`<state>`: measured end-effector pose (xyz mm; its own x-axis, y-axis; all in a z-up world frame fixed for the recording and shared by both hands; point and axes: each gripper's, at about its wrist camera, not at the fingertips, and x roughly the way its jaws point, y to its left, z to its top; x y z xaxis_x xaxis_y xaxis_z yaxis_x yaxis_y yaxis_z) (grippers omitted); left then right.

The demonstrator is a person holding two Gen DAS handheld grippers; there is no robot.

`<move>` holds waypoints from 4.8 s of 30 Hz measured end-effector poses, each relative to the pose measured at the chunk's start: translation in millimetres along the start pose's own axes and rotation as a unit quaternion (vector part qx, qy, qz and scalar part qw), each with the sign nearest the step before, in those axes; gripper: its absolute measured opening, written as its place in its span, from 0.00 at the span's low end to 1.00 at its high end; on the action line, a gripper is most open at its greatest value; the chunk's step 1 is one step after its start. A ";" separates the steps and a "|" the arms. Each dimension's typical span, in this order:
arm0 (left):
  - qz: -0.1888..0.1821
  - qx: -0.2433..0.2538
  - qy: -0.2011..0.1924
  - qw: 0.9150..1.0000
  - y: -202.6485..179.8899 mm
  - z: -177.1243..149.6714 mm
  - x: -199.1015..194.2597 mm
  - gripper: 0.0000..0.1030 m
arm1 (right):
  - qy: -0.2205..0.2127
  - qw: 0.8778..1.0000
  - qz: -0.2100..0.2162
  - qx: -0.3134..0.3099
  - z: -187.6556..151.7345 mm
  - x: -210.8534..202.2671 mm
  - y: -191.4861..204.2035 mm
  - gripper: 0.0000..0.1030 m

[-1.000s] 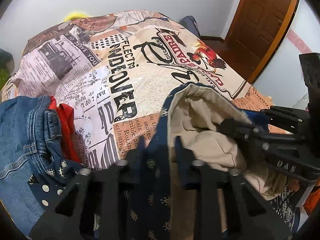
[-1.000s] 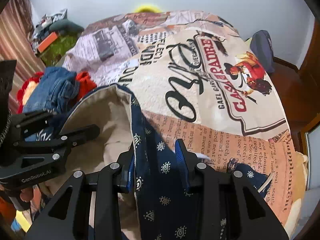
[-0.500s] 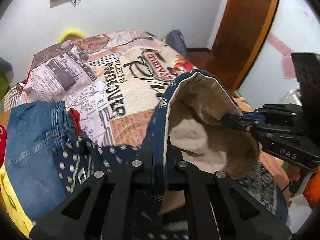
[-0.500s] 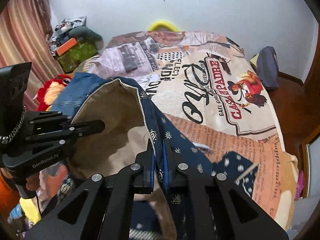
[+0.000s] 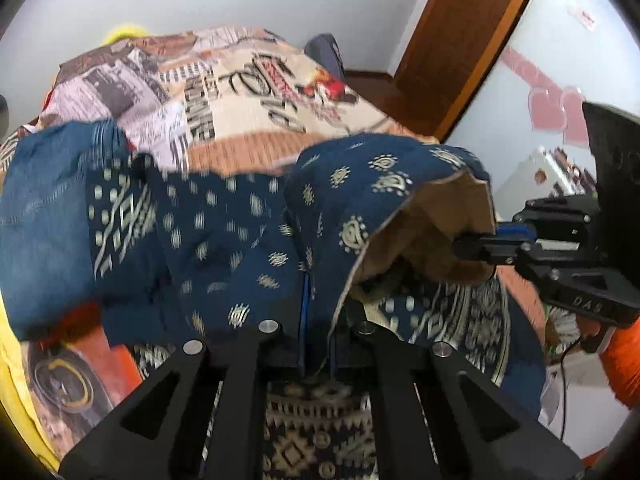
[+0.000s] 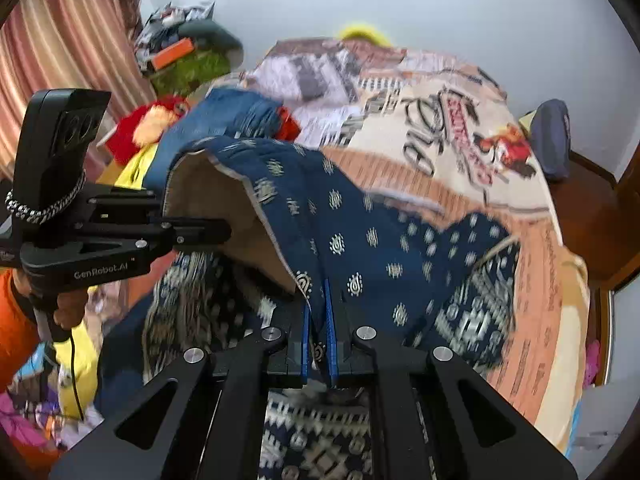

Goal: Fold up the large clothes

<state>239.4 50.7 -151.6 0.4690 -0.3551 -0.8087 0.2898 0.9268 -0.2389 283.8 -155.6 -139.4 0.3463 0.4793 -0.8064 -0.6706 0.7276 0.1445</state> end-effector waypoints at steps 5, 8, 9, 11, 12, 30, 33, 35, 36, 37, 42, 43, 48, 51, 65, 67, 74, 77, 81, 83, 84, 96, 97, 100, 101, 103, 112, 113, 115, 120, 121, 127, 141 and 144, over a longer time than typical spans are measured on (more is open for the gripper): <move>0.008 -0.009 0.029 1.000 2.2 -32.4 10.3 0.12 | 0.033 0.999 0.012 0.020 -29.5 7.6 7.4 0.07; 0.020 -0.020 0.049 0.998 6.8 -51.1 19.2 0.20 | 0.055 0.998 0.019 0.024 -43.6 16.9 11.3 0.07; 0.026 -0.022 0.055 0.998 7.9 -57.4 22.1 0.22 | 0.064 0.997 0.019 0.023 -47.3 20.5 12.4 0.07; 0.033 -0.025 0.059 0.997 11.6 -65.7 24.6 0.27 | 0.083 0.996 0.018 0.026 -55.2 27.9 14.4 0.08; 0.036 -0.027 0.057 0.997 12.6 -69.3 23.8 0.30 | 0.092 0.995 0.019 0.029 -58.4 31.1 14.6 0.11; 0.081 -0.090 -0.029 0.992 57.2 -68.1 -62.8 0.49 | 0.016 0.993 -0.036 0.107 -58.8 -36.8 -35.5 0.29; 0.087 -0.106 -0.057 0.989 73.3 -54.5 -75.9 0.53 | -0.001 0.991 -0.055 0.126 -53.2 -40.2 -51.9 0.29; 0.098 -0.113 -0.071 0.986 83.4 -45.5 -80.0 0.56 | -0.010 0.988 -0.062 0.139 -49.3 -39.9 -61.9 0.29; 0.105 -0.117 -0.075 0.985 90.1 -39.2 -79.7 0.56 | -0.014 0.987 -0.066 0.147 -46.8 -37.9 -68.2 0.29; 0.108 -0.120 -0.077 0.984 95.4 -35.3 -78.9 0.56 | -0.015 0.986 -0.068 0.153 -44.2 -36.7 -73.3 0.29; 0.107 -0.161 -0.068 0.979 138.4 -5.7 -50.3 0.56 | -0.010 0.982 -0.076 0.175 -33.8 -19.6 -102.5 0.29; 0.105 -0.169 -0.065 0.978 145.9 -2.0 -43.0 0.56 | -0.007 0.980 -0.082 0.181 -31.8 -13.1 -109.9 0.29; 0.101 -0.208 -0.038 0.972 182.4 11.6 0.6 0.56 | 0.012 0.973 -0.091 0.212 -25.6 14.8 -145.2 0.29; 0.093 -0.215 -0.026 0.972 194.3 17.9 23.1 0.56 | 0.017 0.969 -0.090 0.230 -26.4 29.6 -163.6 0.29; 0.090 -0.165 -0.059 0.980 186.4 36.9 51.1 0.43 | 0.013 0.946 -0.001 0.324 -26.6 91.5 -217.6 0.32; 0.102 -0.158 -0.058 0.980 182.3 36.8 52.4 0.35 | 0.014 0.948 -0.003 0.317 -23.6 94.1 -216.0 0.29; 0.106 -0.151 -0.066 0.981 164.2 35.9 31.2 0.06 | -0.011 0.966 -0.042 0.255 -10.8 74.8 -191.1 0.10; 0.107 -0.149 -0.078 0.980 149.3 37.0 11.7 0.05 | -0.058 0.969 -0.046 0.237 -4.2 40.1 -176.6 0.09; 0.099 -0.132 -0.104 0.981 127.5 41.5 -19.3 0.05 | -0.110 0.972 -0.065 0.199 0.2 -7.5 -155.3 0.09; 0.095 -0.121 -0.124 0.980 113.1 44.6 -38.9 0.05 | -0.132 0.970 -0.076 0.190 0.2 -28.9 -147.0 0.09; 0.092 -0.119 -0.132 0.980 108.2 46.3 -46.0 0.05 | -0.140 0.969 -0.079 0.188 0.2 -37.5 -145.5 0.09; 0.034 -0.125 -0.167 0.977 99.9 102.1 -62.5 0.05 | -0.199 0.960 -0.101 0.167 54.7 -60.9 -154.5 0.08; 0.038 -0.124 -0.167 0.978 101.1 105.2 -58.4 0.05 | -0.198 0.961 -0.103 0.165 60.8 -54.2 -158.1 0.08; 0.065 -0.117 -0.163 0.978 114.2 122.6 -36.6 0.05 | -0.188 0.962 -0.112 0.164 76.7 -34.2 -170.1 0.08; 0.079 -0.115 -0.156 0.978 122.3 130.0 -24.5 0.05 | -0.182 0.962 -0.114 0.168 79.4 -26.7 -176.3 0.08; 0.107 -0.107 -0.135 0.979 136.8 141.5 0.9 0.05 | -0.156 0.963 -0.119 0.184 86.1 3.1 -190.3 0.08; 0.205 -0.086 -0.033 0.975 192.2 149.1 101.5 0.07 | -0.047 0.962 -0.194 0.186 79.9 108.3 -221.5 0.13; 0.204 -0.086 -0.029 0.975 194.8 147.4 104.2 0.08 | -0.035 0.962 -0.191 0.192 77.7 111.4 -226.7 0.13; 0.201 -0.089 -0.031 0.975 196.5 146.3 103.4 0.09 | -0.018 0.962 -0.179 0.207 73.0 112.4 -233.8 0.13; 0.187 -0.109 -0.028 0.976 186.1 143.2 87.2 0.10 | -0.024 0.959 -0.147 0.242 62.0 81.5 -235.3 0.14; 0.186 -0.105 -0.026 0.977 181.4 142.5 83.1 0.10 | -0.024 0.959 -0.143 0.243 60.1 76.8 -233.6 0.14; 0.176 -0.080 -0.033 0.981 149.3 129.5 42.5 0.11 | -0.042 0.965 -0.144 0.215 58.5 22.0 -201.1 0.14; 0.158 -0.035 -0.093 0.982 84.2 74.0 -74.9 0.38 | -0.110 0.973 -0.142 0.142 43.7 -93.6 -111.0 0.17; 0.153 -0.038 -0.092 0.983 80.7 55.1 -89.4 0.45 | -0.118 0.972 -0.152 0.133 34.0 -105.6 -97.7 0.28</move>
<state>266.9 150.5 -68.9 0.6703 -0.0668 -0.7391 0.0505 0.9977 -0.0444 335.0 -260.7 -48.9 0.6645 0.2979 -0.6853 -0.3300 0.9398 0.0886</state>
